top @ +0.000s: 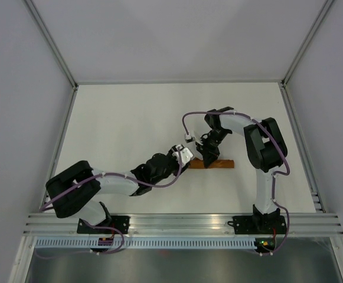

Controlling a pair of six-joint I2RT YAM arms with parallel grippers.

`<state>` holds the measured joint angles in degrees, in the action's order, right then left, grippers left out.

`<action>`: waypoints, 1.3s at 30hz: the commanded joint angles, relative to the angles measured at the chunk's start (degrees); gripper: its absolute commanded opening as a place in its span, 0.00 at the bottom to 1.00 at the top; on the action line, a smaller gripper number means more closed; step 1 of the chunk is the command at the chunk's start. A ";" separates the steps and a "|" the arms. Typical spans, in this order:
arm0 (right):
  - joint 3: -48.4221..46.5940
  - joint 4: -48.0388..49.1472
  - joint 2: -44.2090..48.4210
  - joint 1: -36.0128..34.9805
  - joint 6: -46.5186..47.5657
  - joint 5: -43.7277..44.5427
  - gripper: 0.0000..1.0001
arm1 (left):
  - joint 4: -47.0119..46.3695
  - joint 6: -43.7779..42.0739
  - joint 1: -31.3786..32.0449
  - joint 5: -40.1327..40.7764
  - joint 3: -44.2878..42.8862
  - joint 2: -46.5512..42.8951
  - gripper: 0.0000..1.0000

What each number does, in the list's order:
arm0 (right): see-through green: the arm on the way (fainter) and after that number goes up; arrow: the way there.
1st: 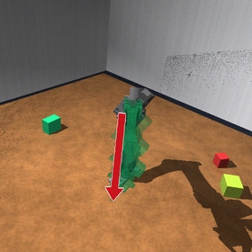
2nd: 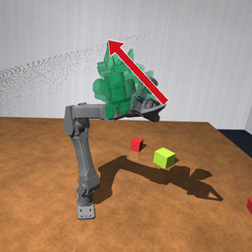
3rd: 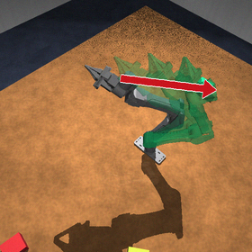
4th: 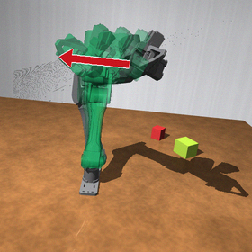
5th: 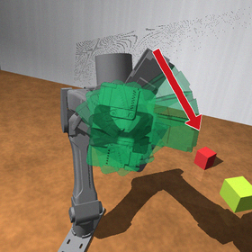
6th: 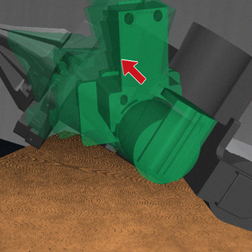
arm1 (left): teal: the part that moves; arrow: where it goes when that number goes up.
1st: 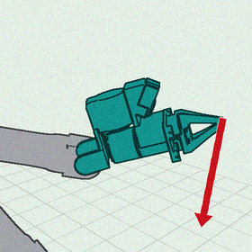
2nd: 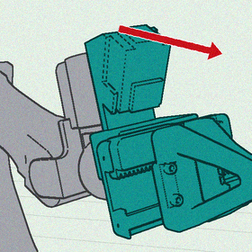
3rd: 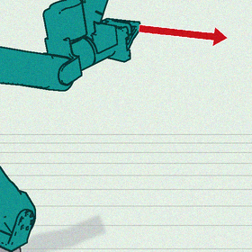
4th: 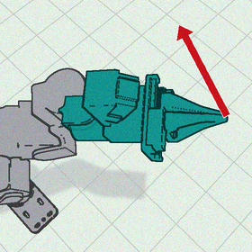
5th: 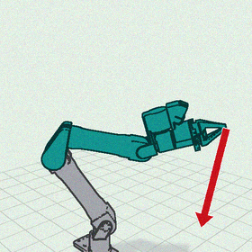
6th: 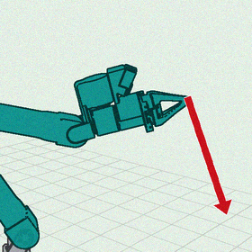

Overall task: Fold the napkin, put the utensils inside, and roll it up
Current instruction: Roll the napkin with the utensil

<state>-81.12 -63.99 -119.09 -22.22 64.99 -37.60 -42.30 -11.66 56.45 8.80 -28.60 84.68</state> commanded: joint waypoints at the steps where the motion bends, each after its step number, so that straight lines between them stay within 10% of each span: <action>1: 1.23 3.08 -5.45 -0.20 2.86 5.70 0.10 | 2.83 -10.48 3.84 1.22 -5.67 4.77 0.57; 28: -1.23 0.44 -8.09 1.12 3.47 5.88 0.11 | 14.17 -22.53 6.57 -1.49 -17.72 24.65 0.59; 39: -2.64 -0.27 -8.09 1.39 2.60 4.74 0.25 | 28.85 -19.72 4.38 -11.86 -23.60 27.02 0.17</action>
<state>-85.32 -69.91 -123.61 -20.69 64.99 -40.07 -23.27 -32.08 61.43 3.18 -51.27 108.27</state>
